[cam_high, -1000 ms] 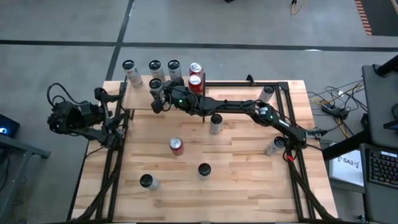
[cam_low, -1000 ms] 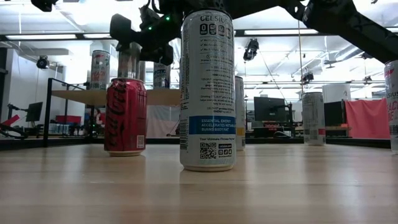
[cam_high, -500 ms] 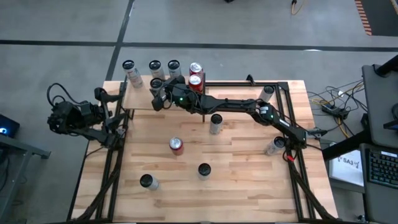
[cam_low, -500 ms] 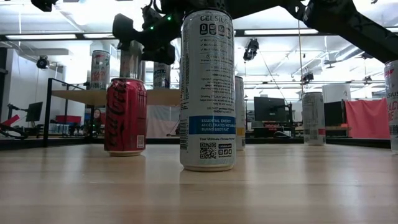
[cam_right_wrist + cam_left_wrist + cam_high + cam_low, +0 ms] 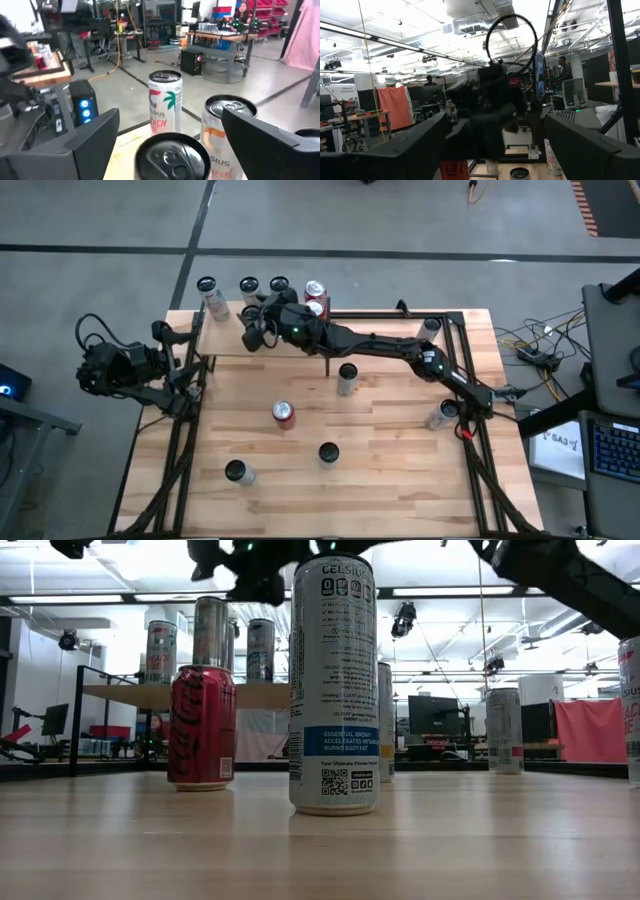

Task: Place canned beverage on shelf
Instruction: Put the bottom white yellow soda can on the shelf aligned with the other white yellow soda can

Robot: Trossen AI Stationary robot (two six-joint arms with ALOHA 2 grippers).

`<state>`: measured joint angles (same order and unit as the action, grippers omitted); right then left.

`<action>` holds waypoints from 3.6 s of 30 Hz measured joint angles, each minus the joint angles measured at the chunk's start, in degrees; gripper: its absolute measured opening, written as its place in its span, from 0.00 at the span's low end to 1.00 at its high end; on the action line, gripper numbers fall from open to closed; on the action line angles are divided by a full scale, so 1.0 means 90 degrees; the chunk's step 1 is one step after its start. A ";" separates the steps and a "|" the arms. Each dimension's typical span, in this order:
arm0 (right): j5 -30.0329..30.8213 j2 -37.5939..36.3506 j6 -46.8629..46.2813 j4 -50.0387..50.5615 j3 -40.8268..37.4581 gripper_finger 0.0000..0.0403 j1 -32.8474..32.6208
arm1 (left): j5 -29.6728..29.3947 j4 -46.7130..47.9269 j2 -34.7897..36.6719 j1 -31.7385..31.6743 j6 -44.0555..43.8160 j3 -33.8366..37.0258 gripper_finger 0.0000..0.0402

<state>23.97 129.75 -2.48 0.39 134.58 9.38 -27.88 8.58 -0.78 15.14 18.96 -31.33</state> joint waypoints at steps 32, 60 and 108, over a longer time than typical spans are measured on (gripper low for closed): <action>-0.0503 -0.0159 -0.0166 0.2668 0.0020 0.02 0.0015 | -0.0002 -0.0022 0.0000 0.0000 0.0031 0.0000 0.79; -0.0496 -0.0181 0.0258 0.2423 0.0012 0.02 0.0115 | -0.0002 -0.0053 -0.0099 0.0000 0.0050 0.0000 0.79; -0.0499 -0.2975 0.0253 0.7471 0.0032 0.02 -0.1226 | 0.0217 0.0738 -0.4360 -0.2885 -0.1488 -0.0515 0.00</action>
<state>19.47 102.98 -0.21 67.63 134.87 -1.66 -25.93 15.22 -40.01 -10.83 5.57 -35.97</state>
